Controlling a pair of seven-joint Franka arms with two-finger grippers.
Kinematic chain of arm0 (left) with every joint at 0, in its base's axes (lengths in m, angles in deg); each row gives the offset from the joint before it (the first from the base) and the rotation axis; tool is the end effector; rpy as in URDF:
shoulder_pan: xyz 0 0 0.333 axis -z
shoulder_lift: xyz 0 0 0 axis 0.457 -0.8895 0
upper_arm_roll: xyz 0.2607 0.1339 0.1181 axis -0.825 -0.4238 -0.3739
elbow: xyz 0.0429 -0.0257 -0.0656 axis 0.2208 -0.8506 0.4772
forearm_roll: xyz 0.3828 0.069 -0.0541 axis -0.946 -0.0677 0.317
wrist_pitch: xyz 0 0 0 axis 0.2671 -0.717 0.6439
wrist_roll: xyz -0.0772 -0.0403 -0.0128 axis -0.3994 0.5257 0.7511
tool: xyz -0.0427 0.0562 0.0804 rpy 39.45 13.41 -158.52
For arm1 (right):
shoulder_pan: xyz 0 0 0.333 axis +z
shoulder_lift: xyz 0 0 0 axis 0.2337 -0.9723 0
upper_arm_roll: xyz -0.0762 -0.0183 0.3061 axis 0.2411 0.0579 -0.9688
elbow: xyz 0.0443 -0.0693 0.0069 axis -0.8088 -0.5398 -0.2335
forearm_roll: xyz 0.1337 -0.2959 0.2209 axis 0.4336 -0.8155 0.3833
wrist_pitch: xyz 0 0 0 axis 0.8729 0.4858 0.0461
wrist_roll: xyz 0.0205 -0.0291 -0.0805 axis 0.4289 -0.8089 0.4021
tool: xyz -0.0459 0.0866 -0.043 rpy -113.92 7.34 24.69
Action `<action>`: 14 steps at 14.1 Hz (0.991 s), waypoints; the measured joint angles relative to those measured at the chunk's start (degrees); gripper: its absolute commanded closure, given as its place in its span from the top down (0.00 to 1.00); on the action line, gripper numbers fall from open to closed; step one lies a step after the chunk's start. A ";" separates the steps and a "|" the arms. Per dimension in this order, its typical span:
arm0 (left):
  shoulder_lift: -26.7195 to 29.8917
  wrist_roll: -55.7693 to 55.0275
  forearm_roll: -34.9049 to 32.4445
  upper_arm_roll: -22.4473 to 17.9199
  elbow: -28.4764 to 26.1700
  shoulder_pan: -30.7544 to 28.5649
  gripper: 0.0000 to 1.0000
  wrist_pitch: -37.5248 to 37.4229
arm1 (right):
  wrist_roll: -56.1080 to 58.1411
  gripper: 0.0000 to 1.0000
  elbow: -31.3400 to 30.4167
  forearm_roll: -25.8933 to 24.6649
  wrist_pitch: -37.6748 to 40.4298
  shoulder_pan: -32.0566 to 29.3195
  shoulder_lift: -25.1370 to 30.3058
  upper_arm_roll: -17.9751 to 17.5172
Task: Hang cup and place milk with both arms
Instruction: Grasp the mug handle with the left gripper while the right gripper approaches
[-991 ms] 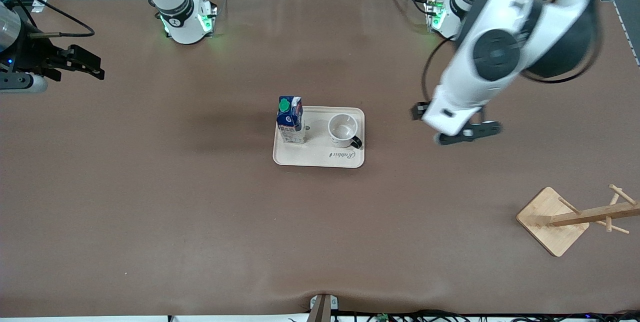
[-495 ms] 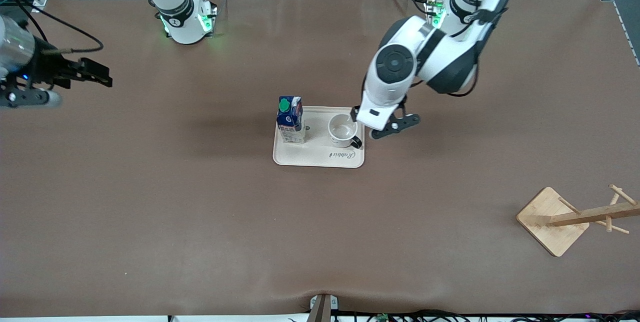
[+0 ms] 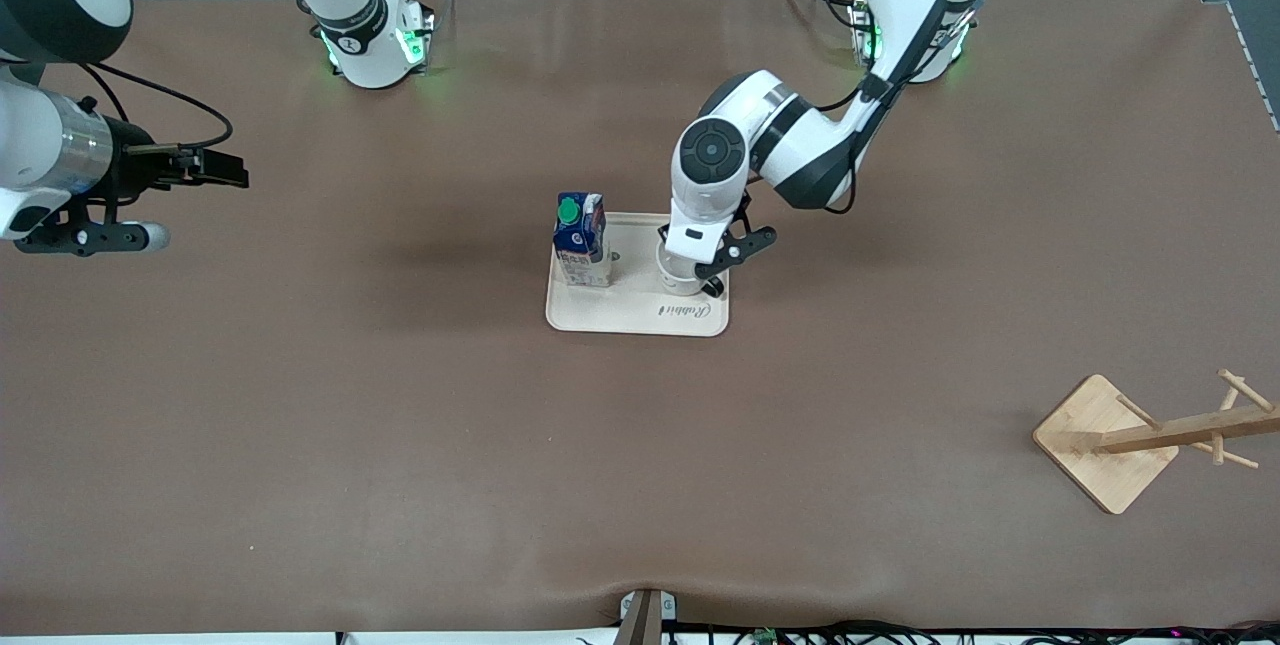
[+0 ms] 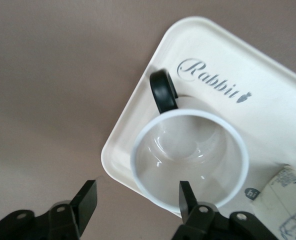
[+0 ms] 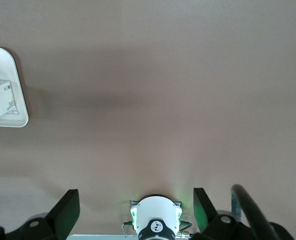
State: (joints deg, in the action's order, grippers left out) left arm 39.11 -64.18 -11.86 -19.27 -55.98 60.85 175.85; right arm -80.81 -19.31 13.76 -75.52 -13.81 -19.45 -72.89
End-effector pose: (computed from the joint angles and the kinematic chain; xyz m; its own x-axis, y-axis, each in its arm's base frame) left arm 0.4537 -0.4474 0.2640 0.8682 0.4723 -0.1525 0.4576 -0.8807 -0.1221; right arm 0.5477 0.0247 0.5515 0.9428 0.0156 -0.3331 0.0066 -0.9996 -0.0281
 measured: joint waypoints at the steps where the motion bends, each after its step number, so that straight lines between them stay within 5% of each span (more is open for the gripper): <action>1: -0.50 -0.46 0.00 0.00 0.00 0.16 0.57 0.38 | -0.04 1.00 0.07 0.58 0.05 0.00 0.00 0.01; 7: -2.55 -0.97 0.00 -0.22 0.03 0.07 0.04 3.70 | -0.02 1.00 0.67 1.61 -2.75 1.07 -0.01 -0.55; 14: -2.18 -0.94 0.24 -0.58 1.59 -0.74 0.00 4.14 | -1.31 1.00 0.33 3.30 -10.55 8.80 -3.09 -0.85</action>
State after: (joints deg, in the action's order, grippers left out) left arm 36.93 -65.11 -11.61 -19.85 -54.39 60.10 179.98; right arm -82.12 -18.97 17.06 -86.07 -5.01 -22.54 -73.74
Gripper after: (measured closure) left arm 0.921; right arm 0.000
